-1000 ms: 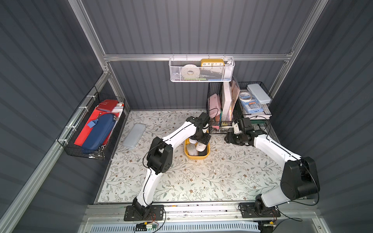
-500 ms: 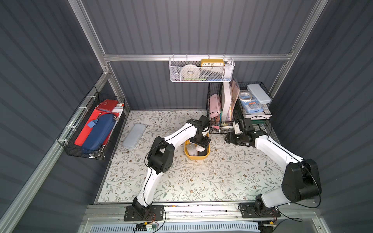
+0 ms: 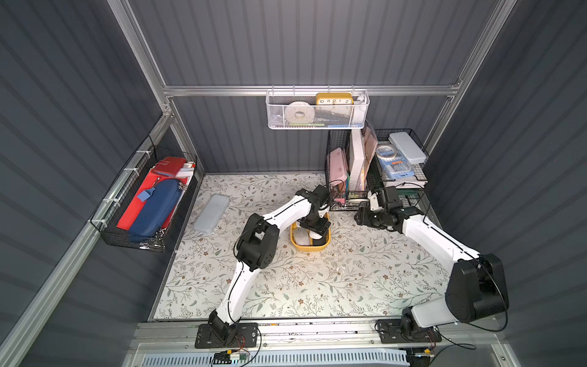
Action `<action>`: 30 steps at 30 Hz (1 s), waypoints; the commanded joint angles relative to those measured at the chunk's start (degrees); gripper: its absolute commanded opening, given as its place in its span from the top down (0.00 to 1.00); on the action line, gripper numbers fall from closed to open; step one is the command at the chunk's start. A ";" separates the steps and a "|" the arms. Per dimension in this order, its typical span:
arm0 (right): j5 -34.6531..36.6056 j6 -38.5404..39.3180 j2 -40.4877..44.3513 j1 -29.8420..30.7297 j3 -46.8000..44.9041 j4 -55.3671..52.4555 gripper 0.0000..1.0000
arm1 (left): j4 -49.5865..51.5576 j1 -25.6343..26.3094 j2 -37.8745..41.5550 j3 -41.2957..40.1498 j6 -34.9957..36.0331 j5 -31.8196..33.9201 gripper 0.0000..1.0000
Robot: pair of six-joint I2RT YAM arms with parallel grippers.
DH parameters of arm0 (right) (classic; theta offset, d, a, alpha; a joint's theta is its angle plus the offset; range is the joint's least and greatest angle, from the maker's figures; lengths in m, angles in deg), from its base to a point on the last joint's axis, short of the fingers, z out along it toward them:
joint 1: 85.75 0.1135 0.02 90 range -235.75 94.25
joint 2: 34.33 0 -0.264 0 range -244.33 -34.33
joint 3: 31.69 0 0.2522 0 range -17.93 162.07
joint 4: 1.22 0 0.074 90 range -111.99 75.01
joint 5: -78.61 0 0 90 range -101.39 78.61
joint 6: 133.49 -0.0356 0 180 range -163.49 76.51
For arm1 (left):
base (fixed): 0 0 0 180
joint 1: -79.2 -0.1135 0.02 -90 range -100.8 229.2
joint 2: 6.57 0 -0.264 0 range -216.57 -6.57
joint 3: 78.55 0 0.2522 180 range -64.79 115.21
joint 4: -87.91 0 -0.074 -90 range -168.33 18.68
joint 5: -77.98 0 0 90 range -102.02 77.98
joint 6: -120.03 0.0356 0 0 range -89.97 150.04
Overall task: Take out the mouse from the storage box
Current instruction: Pick up the mouse from the storage box.
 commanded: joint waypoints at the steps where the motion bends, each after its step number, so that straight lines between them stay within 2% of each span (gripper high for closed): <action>1: -0.37 -0.19 0.46 -0.05 -0.65 1.21 0.35 | 1.41 0.36 0.34 4.40 -0.90 2.03 0.27; 5: -0.61 -0.36 0.37 -0.05 -0.59 1.21 0.35 | 1.86 0.32 -0.92 5.80 -1.26 1.26 0.28; 12: -1.08 -0.54 0.15 -0.05 -0.75 1.35 0.34 | 3.39 0.28 -1.14 2.70 -3.48 2.37 0.27; 20: -1.11 -0.80 0.18 -0.05 -0.66 1.48 0.34 | 2.81 0.28 0.03 0.74 -4.25 -0.44 0.28; 25: 0.27 -0.82 1.23 -0.05 -1.04 1.70 0.34 | 2.60 0.31 -1.62 2.56 -4.55 0.66 0.35; 30: -0.28 -1.22 0.49 -0.05 -1.10 2.00 0.35 | 2.86 0.28 -1.26 4.11 -5.50 0.64 0.49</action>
